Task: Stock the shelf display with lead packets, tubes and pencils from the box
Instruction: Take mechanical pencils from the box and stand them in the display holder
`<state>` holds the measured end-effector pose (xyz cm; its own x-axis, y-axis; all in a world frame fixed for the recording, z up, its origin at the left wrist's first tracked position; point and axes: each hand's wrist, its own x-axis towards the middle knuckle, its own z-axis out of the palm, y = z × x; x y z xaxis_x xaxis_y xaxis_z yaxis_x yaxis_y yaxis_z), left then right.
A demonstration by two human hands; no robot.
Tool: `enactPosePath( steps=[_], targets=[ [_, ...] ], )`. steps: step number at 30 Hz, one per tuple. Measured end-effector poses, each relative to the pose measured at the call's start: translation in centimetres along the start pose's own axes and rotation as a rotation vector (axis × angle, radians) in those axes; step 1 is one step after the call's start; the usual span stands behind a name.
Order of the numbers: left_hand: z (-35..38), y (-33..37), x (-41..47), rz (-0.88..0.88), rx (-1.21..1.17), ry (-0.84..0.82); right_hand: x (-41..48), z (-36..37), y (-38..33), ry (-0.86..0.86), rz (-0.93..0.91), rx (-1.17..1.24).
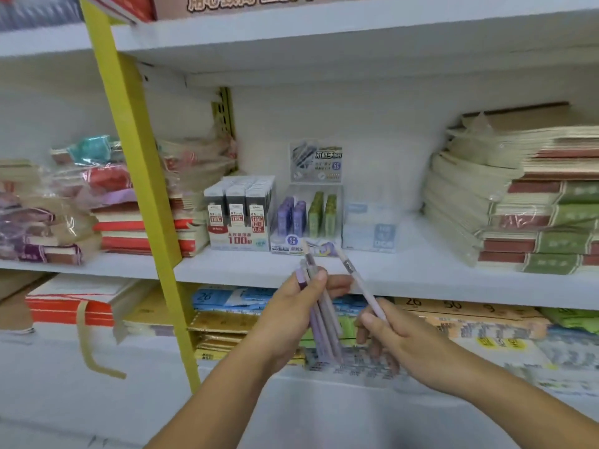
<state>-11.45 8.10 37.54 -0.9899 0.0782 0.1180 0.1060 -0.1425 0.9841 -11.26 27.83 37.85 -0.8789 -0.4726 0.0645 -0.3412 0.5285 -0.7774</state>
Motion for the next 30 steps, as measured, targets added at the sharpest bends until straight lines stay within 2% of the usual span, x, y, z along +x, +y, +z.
enactPosePath(
  steps=[2,7,13,17,19,23,30],
  targets=[
    [-0.2,-0.4,0.3,0.026,-0.014,0.031,0.2,0.1,0.4,0.066,-0.023,-0.051],
    [0.3,0.0,0.0,0.086,0.025,-0.006,1.6,0.8,-1.0,0.177,-0.121,0.067],
    [-0.3,0.6,-0.2,0.077,-0.149,0.015,1.7,2.5,-1.9,0.1,-0.139,0.038],
    [-0.3,0.8,0.0,0.069,-0.17,-0.013,1.6,2.1,-1.8,0.06,-0.123,0.032],
    [-0.3,1.1,0.3,0.084,-0.147,-0.017,1.6,1.0,-2.1,0.121,-0.132,0.094],
    [0.0,2.0,0.9,0.101,-0.068,-0.059,2.7,-1.4,-3.7,0.361,-0.186,0.324],
    [1.4,3.0,3.5,0.135,-0.063,-0.055,5.6,-4.1,-6.7,0.351,-0.254,0.436]
  ],
)
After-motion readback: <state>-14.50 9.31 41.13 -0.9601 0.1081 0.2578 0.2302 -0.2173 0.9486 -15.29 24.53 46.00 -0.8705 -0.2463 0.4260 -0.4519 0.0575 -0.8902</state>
